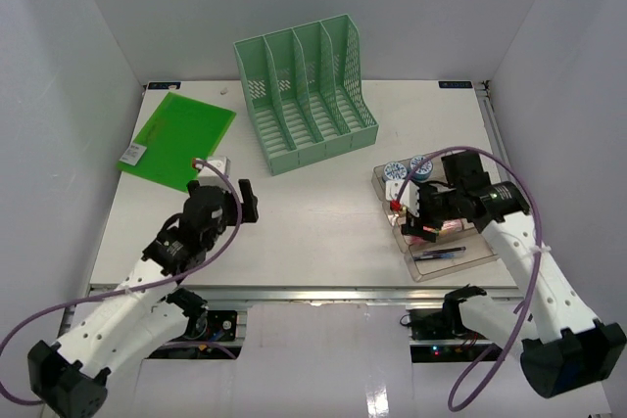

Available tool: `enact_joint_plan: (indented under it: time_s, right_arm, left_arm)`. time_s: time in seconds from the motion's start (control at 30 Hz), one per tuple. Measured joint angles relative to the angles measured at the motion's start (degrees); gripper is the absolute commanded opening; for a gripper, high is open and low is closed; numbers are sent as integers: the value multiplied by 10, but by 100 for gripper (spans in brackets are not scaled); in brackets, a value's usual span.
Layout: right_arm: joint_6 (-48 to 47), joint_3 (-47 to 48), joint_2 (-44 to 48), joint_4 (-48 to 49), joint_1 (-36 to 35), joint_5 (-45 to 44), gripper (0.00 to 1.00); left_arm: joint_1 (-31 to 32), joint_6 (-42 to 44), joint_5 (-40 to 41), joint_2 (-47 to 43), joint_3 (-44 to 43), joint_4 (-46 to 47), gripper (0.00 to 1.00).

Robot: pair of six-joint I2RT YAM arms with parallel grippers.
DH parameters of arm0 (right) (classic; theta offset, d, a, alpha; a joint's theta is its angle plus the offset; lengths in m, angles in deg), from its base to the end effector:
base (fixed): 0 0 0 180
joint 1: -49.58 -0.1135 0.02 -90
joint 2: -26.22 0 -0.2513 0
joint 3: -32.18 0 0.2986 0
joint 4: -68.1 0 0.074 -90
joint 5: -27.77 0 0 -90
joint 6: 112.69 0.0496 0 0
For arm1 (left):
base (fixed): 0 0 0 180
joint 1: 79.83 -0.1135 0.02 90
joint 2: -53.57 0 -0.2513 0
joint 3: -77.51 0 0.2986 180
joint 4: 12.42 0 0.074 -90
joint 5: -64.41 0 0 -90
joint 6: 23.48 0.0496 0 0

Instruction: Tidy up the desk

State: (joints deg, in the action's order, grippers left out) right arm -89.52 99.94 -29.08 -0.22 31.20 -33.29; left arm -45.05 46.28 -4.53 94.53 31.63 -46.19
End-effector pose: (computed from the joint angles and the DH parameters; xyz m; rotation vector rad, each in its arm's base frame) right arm 0.2149 0.0967 0.2874 -1.7568 1.6305 0.2612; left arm 0.2016 -0.1183 0.2458 0.0358 2.0446 -0.2196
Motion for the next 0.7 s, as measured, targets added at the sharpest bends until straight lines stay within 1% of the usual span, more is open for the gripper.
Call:
enact_joint_plan:
  time_s: [0.1,0.17,0.23,0.3,0.37,0.4,0.47,0.53,0.7]
  right_arm:
    - [69,-11,-58,42,0,91,79]
    - [112,-17,-82,69,-1,139,80]
    - [150,-19,-100,93,0,185,83]
    - [175,-20,-112,116,5,237,83]
    - [191,-23,-118,133,17,281,83]
    - [197,-27,-118,139,26,300,83]
    - [202,-37,-118,148,48,334,83]
    - [206,-45,-117,151,68,353,83]
    - [215,-54,-99,154,83,379,84]
  left_arm:
    - [-158,-19,-95,39,-1,3,98]
    - [-249,-33,-168,64,-1,9,98]
    - [-344,-54,-256,96,-1,20,97]
    - [-447,-82,-340,139,-2,47,98]
    - [-517,-112,-389,185,-3,75,98]
    - [-538,-127,-409,204,-3,88,98]
    - [-562,-159,-440,234,-3,114,98]
    - [-575,-188,-446,257,-7,139,98]
    - [-596,-243,-409,289,-35,187,98]
